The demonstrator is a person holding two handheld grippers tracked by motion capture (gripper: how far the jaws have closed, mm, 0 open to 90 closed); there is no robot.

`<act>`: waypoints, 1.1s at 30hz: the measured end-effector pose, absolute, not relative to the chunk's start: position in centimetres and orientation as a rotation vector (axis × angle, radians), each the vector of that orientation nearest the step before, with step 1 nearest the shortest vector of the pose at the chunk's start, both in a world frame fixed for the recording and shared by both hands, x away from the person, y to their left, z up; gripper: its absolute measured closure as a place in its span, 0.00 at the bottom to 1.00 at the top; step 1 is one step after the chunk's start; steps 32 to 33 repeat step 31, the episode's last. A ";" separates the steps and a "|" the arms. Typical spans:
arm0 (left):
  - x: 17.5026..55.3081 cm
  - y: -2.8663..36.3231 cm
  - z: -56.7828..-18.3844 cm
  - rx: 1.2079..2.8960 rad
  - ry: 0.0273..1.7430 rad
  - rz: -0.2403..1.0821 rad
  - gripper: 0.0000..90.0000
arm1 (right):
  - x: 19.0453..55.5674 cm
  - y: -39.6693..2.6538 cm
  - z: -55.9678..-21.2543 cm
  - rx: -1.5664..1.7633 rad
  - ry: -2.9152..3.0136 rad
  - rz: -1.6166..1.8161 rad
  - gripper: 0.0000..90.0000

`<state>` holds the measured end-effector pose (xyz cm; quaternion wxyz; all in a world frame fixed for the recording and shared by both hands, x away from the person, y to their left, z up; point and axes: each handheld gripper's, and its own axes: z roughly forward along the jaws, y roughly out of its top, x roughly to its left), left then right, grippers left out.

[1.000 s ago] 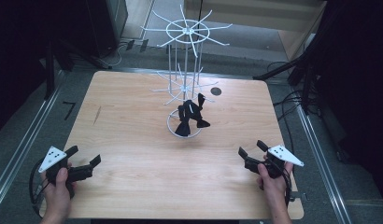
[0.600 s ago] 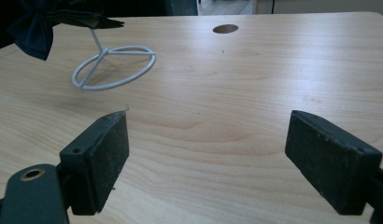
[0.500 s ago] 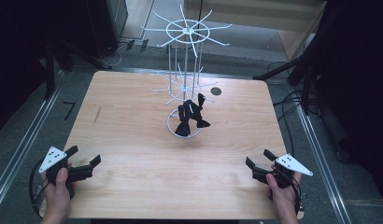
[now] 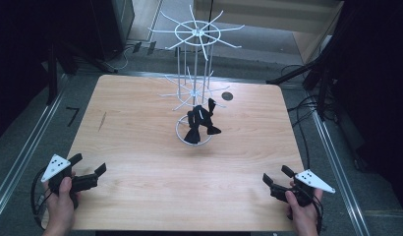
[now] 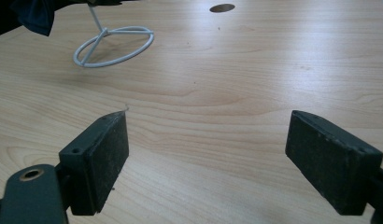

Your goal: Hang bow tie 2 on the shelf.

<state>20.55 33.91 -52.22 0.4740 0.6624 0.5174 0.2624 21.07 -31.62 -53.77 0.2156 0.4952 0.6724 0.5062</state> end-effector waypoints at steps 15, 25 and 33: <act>20.6 33.9 -52.2 1.623 1.265 0.642 0.00 | 19.8 -32.5 -54.1 1.439 1.853 1.378 0.16; 20.6 33.8 -52.2 1.629 1.260 0.646 0.00 | 20.0 -33.3 -54.6 1.505 1.831 1.314 0.16; 20.6 33.8 -52.2 1.630 1.263 0.644 0.00 | 20.1 -33.4 -54.7 1.511 1.831 1.307 0.16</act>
